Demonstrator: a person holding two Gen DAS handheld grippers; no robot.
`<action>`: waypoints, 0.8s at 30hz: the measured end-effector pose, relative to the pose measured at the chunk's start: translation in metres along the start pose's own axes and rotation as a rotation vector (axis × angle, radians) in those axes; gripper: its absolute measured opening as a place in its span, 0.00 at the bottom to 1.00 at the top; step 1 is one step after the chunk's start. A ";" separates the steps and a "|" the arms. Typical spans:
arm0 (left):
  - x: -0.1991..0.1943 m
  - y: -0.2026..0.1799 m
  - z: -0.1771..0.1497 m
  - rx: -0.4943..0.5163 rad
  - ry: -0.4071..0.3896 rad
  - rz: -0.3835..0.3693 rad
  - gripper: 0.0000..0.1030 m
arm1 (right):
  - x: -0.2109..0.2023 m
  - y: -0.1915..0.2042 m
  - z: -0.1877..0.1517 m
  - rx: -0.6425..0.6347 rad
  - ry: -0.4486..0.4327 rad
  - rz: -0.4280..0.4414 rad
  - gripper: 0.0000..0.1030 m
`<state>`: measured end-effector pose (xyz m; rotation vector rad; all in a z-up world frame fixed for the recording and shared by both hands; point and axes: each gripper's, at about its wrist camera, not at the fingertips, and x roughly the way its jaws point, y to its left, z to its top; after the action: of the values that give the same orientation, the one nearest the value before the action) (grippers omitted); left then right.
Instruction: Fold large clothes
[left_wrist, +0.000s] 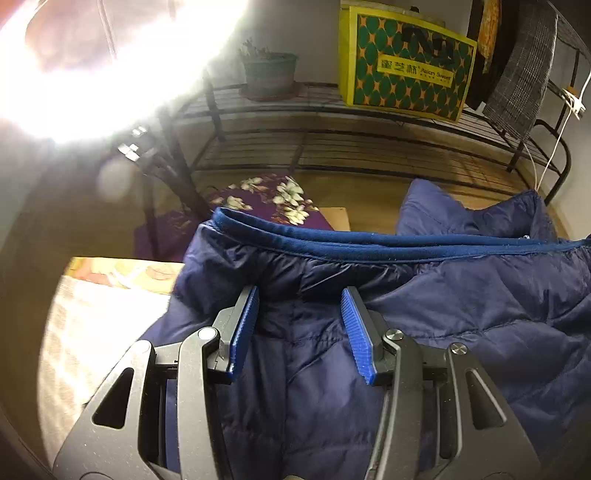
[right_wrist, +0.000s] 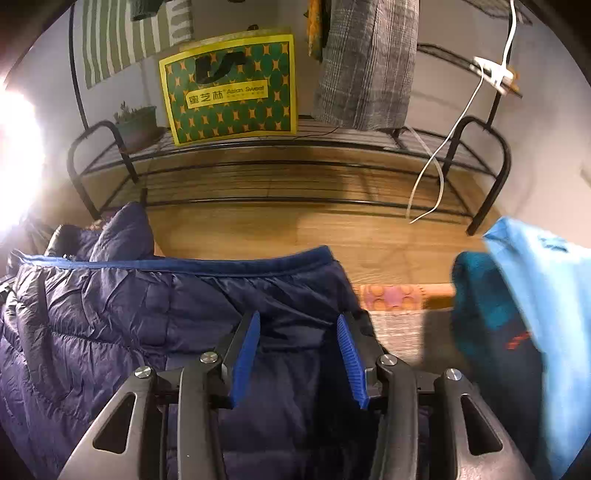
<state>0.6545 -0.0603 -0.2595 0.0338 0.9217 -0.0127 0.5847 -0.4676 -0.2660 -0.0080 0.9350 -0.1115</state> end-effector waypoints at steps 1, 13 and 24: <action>-0.016 0.000 -0.001 -0.004 -0.025 -0.016 0.48 | -0.009 0.001 -0.001 -0.008 -0.009 0.006 0.42; -0.194 -0.083 -0.099 0.177 -0.155 -0.322 0.48 | -0.208 -0.045 -0.103 0.185 -0.165 0.362 0.55; -0.149 -0.159 -0.164 0.350 -0.050 -0.223 0.48 | -0.239 -0.080 -0.215 0.387 -0.067 0.350 0.65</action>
<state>0.4304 -0.2143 -0.2437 0.2544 0.8602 -0.3806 0.2640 -0.5141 -0.1978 0.5048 0.8229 0.0343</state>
